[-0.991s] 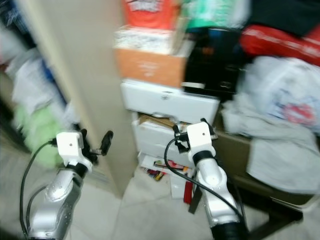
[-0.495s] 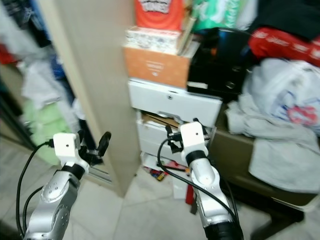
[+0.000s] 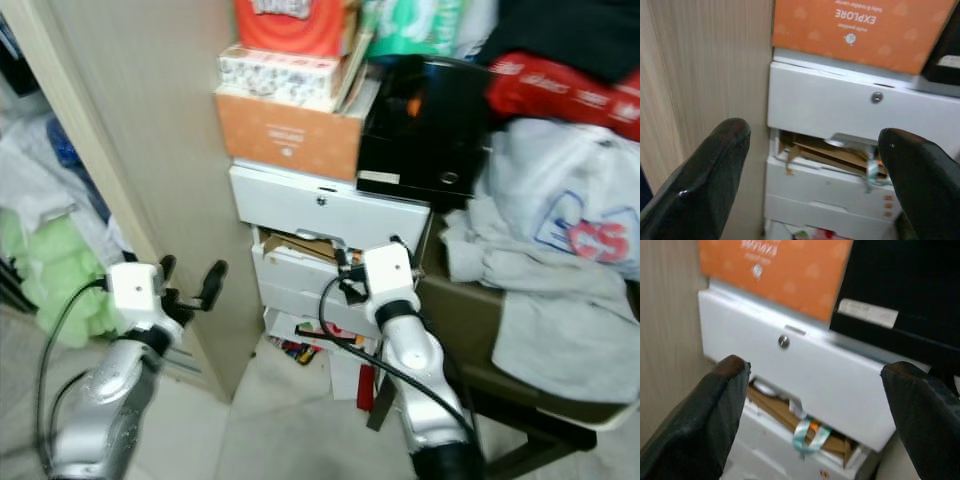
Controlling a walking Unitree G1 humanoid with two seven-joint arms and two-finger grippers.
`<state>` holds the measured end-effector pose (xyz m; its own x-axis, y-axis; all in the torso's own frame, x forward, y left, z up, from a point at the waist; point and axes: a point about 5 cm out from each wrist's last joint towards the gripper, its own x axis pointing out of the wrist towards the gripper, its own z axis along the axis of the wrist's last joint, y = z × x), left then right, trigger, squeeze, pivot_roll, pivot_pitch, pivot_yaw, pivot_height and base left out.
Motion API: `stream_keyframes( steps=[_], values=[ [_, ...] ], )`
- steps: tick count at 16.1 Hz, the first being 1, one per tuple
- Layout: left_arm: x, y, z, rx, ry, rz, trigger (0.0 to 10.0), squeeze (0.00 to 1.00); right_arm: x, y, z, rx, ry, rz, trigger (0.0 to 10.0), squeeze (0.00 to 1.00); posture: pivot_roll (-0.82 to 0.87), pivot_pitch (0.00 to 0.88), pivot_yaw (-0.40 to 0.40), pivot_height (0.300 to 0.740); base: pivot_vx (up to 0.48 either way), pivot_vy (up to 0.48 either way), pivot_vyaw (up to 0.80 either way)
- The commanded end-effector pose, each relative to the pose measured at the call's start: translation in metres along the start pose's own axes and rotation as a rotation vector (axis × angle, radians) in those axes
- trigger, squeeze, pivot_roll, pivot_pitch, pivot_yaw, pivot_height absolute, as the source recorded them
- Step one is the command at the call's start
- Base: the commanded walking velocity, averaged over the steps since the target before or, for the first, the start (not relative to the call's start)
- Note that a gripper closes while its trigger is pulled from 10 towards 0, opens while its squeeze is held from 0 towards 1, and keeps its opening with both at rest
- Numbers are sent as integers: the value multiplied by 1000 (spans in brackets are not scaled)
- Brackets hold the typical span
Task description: Clean up the room
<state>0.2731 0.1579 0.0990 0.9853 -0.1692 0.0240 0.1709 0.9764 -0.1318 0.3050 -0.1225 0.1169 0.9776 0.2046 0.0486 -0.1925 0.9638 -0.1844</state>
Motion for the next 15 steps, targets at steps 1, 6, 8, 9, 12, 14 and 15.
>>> stream_keyframes(
  steps=[1,6,8,9,12,14,15],
  values=[
    [4,-9,5,-4,-22,-39,10000,0,-3,-9,-5,-8,23,-20,10000,0,-137,16,4,740,337,0,0],
    [4,-10,5,-17,-28,-44,10000,0,-2,-9,-5,-8,25,-20,10000,0,-137,16,4,740,67,0,0],
    [5,-9,5,-20,-23,-42,10000,0,-2,-9,-5,-11,22,-20,10000,0,-137,15,4,740,0,0,0],
    [5,-9,5,-18,-22,-45,10000,0,-2,-9,-5,-11,21,-20,10000,0,-137,15,4,740,0,0,0],
    [5,-10,5,-15,-24,-49,10000,0,-1,-7,-4,-46,17,-10,10000,0,-137,15,4,740,0,0,533],
    [5,-10,5,-14,-23,-52,10000,0,-1,-7,-5,-44,18,-9,10000,0,-134,9,4,740,0,0,800],
    [5,-10,4,-15,-19,-54,10000,0,-1,-6,-6,-41,23,-5,10000,0,-134,8,4,740,0,0,800]
  ],
)
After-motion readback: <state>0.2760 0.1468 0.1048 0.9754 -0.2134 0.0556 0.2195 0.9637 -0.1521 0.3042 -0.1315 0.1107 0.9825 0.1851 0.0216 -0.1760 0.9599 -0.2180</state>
